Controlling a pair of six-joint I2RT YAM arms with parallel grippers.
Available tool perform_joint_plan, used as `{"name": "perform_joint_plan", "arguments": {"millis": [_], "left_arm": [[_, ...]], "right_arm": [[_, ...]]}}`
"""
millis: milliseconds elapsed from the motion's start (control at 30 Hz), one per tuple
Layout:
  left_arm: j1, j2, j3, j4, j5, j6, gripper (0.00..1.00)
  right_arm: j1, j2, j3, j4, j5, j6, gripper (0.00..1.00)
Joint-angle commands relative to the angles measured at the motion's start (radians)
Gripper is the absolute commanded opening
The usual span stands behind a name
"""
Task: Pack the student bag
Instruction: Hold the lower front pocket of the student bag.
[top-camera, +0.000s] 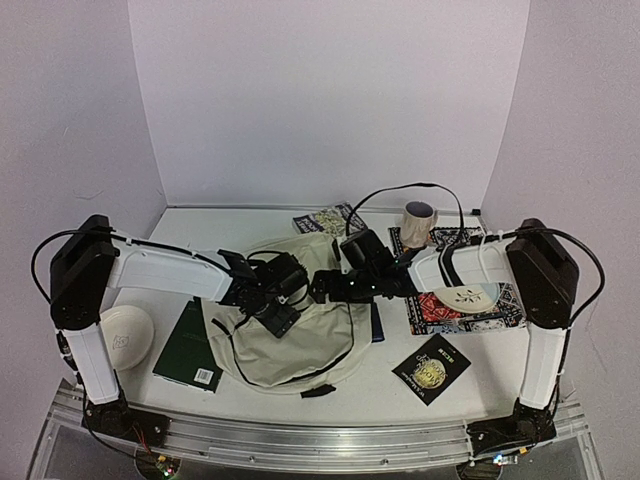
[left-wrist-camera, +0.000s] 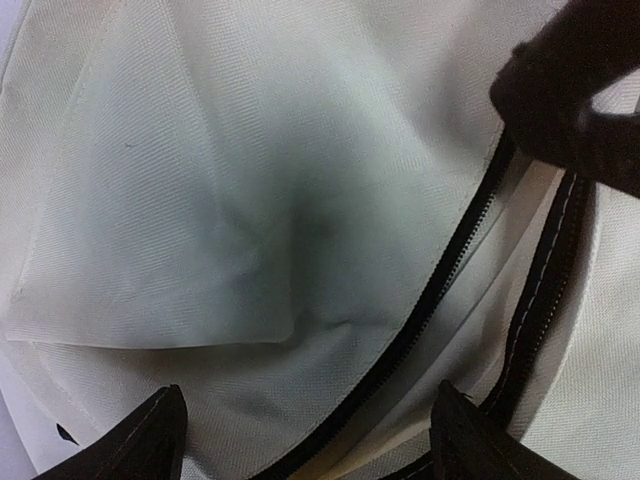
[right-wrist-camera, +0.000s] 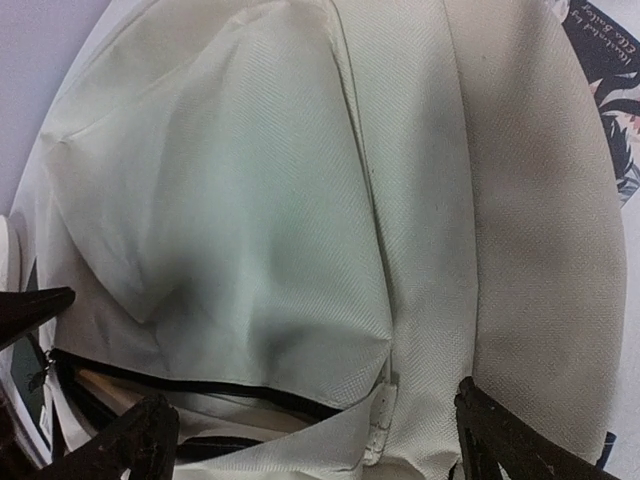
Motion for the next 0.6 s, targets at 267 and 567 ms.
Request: {"name": "perform_joint_plan", "arguments": {"millis": [267,567], "left_arm": [[-0.001,-0.097,-0.023,0.04,-0.026,-0.006,0.84],[0.072,-0.133,-0.022,-0.027,-0.015,0.081,0.85]], "right_arm": [[0.013,0.031,-0.114,0.042,0.052,-0.028,0.69],[0.013,0.002,-0.227,0.174,0.028,-0.088,0.53]]}}
